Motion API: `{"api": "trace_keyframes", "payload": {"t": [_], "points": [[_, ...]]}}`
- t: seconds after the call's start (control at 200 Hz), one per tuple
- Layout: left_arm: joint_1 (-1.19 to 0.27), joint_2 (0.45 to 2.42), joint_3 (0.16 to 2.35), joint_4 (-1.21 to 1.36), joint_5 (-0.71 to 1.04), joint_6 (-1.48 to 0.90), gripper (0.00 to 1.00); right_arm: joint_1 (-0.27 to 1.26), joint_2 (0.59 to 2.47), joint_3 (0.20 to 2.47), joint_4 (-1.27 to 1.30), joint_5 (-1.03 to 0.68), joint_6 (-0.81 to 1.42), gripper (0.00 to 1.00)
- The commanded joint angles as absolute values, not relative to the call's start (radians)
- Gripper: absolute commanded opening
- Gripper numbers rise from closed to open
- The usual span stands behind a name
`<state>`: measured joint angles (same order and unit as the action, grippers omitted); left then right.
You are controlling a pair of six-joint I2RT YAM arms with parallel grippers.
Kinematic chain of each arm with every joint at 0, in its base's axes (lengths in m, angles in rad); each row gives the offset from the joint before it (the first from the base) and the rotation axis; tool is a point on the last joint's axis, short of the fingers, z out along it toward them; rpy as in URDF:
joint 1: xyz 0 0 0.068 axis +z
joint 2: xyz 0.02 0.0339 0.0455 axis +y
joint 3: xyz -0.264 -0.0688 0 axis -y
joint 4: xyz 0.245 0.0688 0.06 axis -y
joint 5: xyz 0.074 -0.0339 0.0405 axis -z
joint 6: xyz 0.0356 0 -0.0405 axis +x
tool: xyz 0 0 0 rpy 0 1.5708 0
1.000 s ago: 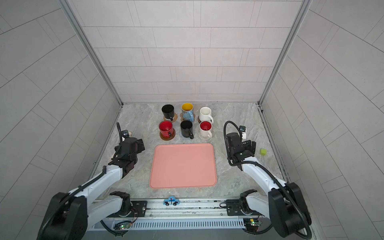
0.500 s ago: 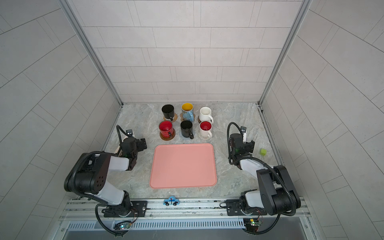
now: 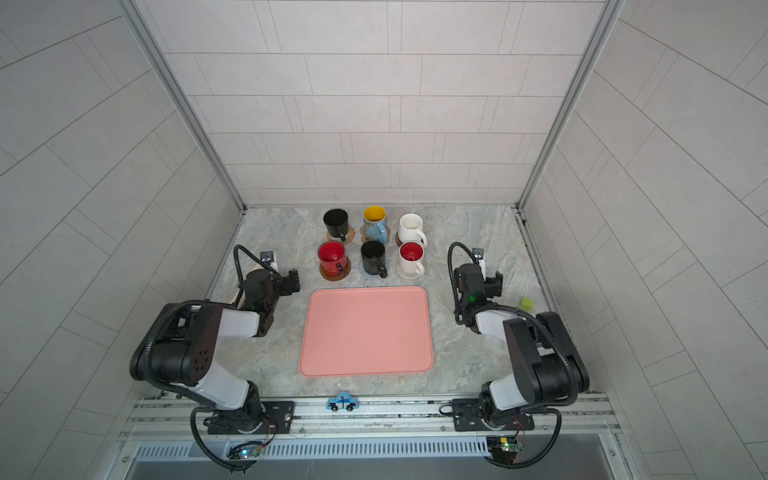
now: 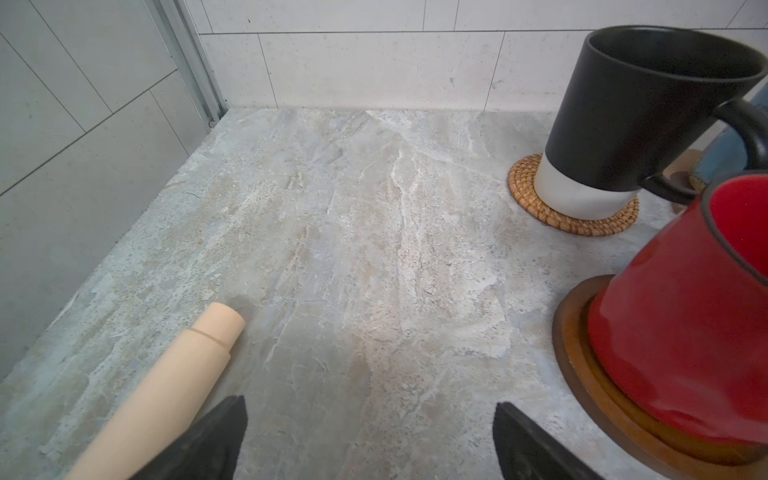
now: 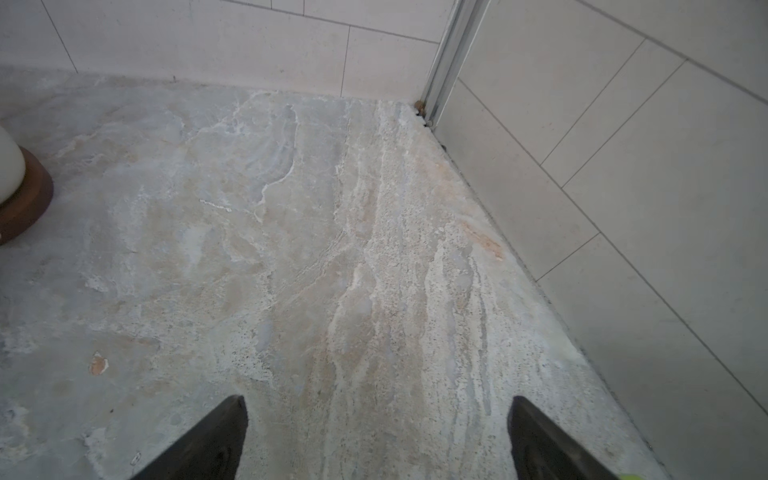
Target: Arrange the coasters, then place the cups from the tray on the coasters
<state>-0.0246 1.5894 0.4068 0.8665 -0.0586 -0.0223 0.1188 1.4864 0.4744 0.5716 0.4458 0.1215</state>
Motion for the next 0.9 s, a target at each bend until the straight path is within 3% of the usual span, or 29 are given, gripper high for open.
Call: {"api": "trace_keyframes", "payload": {"t": [0.0, 0.065, 0.14, 0.2, 0.896], "points": [[-0.022, 1.595, 0.419, 0.885, -0.078, -0.015, 1.0, 0.079, 1.492, 0.446, 0.679, 0.366, 0.102, 1.0], [-0.023, 1.602, 0.419, 0.892, -0.079, -0.015, 1.0, 0.065, 1.541, 0.389, 0.856, 0.322, 0.074, 0.99], [-0.022, 1.605, 0.42, 0.896, -0.08, -0.015, 1.0, 0.064, 1.507, 0.438, 0.694, 0.327, 0.107, 1.0], [-0.022, 1.602, 0.419, 0.893, -0.08, -0.014, 1.0, 0.067, 1.529, 0.414, 0.779, 0.327, 0.082, 1.0], [-0.04, 1.589, 0.405, 0.913, -0.107, -0.004, 1.0, 0.07, 1.507, 0.42, 0.737, 0.334, 0.095, 1.0]]}}
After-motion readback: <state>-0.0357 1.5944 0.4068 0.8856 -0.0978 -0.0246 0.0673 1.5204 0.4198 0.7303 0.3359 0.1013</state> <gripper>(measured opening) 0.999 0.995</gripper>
